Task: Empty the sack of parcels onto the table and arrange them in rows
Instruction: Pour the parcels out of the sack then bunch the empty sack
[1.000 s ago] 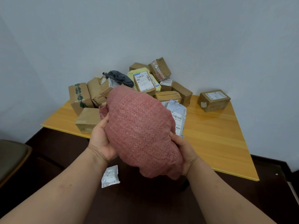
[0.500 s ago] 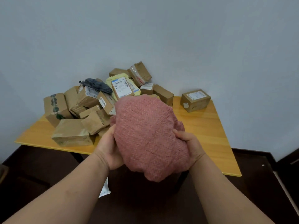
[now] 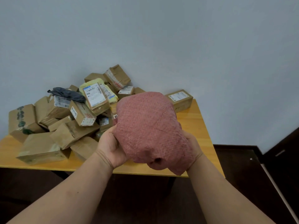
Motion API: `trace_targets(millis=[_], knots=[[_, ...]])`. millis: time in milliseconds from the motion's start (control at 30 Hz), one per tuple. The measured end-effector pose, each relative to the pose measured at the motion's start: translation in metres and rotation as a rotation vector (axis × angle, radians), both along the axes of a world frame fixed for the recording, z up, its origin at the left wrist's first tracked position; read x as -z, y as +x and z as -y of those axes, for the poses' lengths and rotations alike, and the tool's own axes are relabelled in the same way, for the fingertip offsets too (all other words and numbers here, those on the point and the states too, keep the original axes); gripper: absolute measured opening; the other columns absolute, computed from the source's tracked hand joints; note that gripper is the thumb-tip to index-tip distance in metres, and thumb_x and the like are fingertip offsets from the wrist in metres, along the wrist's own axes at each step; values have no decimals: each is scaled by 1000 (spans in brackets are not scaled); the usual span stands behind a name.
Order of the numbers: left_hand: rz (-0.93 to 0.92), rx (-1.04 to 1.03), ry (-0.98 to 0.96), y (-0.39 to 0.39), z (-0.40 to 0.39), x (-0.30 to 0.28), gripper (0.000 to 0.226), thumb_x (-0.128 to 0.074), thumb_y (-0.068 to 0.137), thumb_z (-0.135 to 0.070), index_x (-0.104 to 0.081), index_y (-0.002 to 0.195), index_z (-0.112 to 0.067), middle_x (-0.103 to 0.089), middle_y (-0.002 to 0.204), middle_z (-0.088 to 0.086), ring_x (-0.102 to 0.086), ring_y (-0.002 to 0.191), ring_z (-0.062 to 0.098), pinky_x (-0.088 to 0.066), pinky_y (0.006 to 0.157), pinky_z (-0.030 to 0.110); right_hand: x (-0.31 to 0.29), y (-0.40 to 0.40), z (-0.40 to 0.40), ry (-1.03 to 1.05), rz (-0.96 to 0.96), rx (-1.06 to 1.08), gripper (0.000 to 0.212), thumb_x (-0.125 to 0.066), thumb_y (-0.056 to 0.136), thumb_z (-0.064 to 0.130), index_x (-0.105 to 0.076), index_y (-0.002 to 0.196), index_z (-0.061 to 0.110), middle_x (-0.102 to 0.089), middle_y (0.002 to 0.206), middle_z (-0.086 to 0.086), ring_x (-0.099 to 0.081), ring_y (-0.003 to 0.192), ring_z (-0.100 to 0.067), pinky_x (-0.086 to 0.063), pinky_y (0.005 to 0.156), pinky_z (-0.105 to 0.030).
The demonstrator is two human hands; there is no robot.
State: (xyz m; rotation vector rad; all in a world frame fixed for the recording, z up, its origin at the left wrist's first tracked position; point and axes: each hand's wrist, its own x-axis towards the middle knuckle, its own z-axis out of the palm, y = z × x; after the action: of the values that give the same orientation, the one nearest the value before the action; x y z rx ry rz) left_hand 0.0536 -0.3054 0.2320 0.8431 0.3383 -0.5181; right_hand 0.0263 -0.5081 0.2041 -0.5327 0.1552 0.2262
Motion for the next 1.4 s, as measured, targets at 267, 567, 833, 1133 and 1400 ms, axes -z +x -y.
trace_targets(millis=[267, 567, 833, 1133, 1400], knots=[[36, -39, 353, 96, 25, 15, 59, -50, 99, -7, -40, 148, -38, -64, 110, 2, -57, 86, 20, -50, 65, 42, -2, 46, 49, -300, -95, 37, 27, -51, 78, 6, -77, 72, 14, -70, 66, -10, -69, 53, -24, -54, 48, -33], [100, 467, 430, 216, 56, 7, 99, -62, 57, -87, -58, 135, -26, -55, 136, 2, -52, 124, 32, -46, 97, 64, -12, 146, 97, -510, -260, 94, 37, -67, 65, 13, -67, 100, 5, -73, 79, -16, -70, 65, -31, -48, 71, -42], [-30, 582, 162, 267, 106, 20, 118, -98, 21, -55, -63, 128, -19, -70, 120, 17, -70, 103, 38, -53, 85, 60, -10, 217, 124, -428, -211, 58, 27, -49, 75, 0, -75, 76, 5, -70, 67, -11, -68, 54, -23, -56, 49, -29], [-83, 301, 193, 326, 162, 39, 60, -80, 64, -35, -67, 120, -18, -76, 97, 17, -67, 101, 38, -53, 82, 49, 24, 324, 199, -673, -318, -93, 55, -77, 63, -2, -65, 115, 9, -68, 96, -13, -67, 77, -25, -52, 77, -39], [-127, 89, 293, 401, 222, 56, 46, -75, 74, -34, -61, 117, -22, -67, 114, 16, -63, 105, 38, -52, 87, 52, 17, 424, 264, -1063, -138, -231, 19, -60, 95, 11, -63, 113, 17, -70, 108, -2, -65, 93, -16, -52, 88, -26]])
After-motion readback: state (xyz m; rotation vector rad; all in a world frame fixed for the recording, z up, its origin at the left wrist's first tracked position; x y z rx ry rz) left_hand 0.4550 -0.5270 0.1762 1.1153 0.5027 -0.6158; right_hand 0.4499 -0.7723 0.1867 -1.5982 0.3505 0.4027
